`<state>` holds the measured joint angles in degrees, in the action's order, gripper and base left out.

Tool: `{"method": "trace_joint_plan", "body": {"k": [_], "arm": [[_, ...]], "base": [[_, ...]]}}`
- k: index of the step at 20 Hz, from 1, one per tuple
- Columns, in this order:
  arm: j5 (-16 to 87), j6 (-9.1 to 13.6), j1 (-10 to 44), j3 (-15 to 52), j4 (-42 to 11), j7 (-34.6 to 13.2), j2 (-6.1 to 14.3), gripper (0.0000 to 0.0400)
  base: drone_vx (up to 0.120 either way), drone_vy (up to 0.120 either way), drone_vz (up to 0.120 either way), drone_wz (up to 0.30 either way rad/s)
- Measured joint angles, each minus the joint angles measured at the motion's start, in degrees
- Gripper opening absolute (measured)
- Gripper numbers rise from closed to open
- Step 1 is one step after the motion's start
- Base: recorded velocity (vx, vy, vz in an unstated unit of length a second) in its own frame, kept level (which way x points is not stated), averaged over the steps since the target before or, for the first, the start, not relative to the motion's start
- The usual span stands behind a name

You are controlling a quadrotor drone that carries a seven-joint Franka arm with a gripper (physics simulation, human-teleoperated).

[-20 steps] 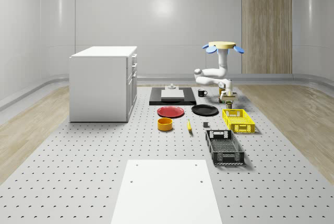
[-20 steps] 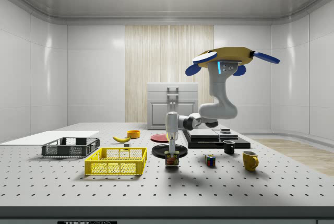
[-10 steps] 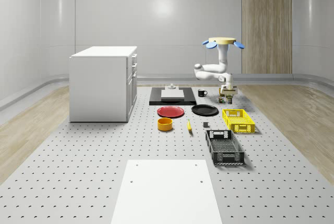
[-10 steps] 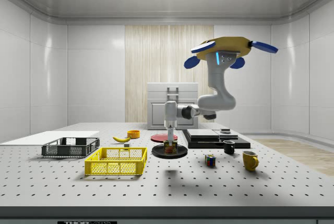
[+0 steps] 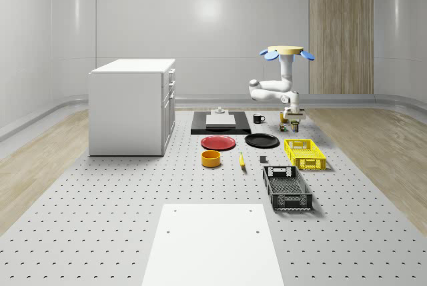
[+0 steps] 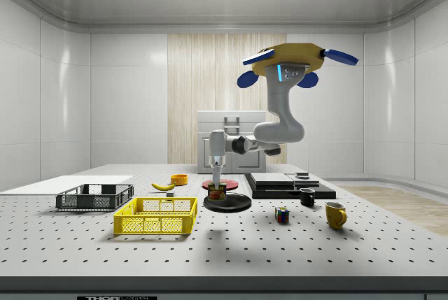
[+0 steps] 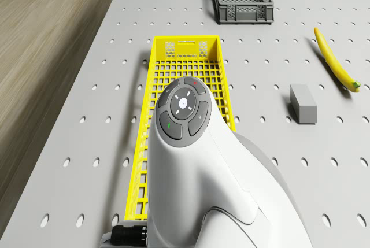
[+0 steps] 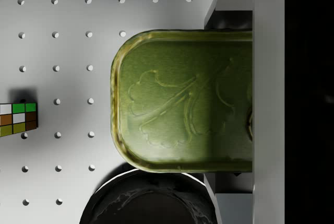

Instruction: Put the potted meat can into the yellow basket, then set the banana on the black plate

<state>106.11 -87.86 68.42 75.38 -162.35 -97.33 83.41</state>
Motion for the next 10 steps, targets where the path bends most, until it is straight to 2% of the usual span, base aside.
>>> {"method": "trace_joint_plan", "body": {"k": [6, 8, 10], "arm": [[-0.24, -0.46, 0.14, 0.10, 0.02, -0.10, 0.51, 0.0292], [-0.31, -0.61, 0.19, 0.13, 0.03, -0.14, 0.67, 0.0292], [-0.38, -0.75, 0.23, 0.15, 0.04, -0.17, 0.82, 0.0292]], "base": [[0.120, 0.000, 0.000, 0.000], [0.120, -0.080, 0.000, 0.000], [0.120, 0.000, 0.000, 0.000]]}}
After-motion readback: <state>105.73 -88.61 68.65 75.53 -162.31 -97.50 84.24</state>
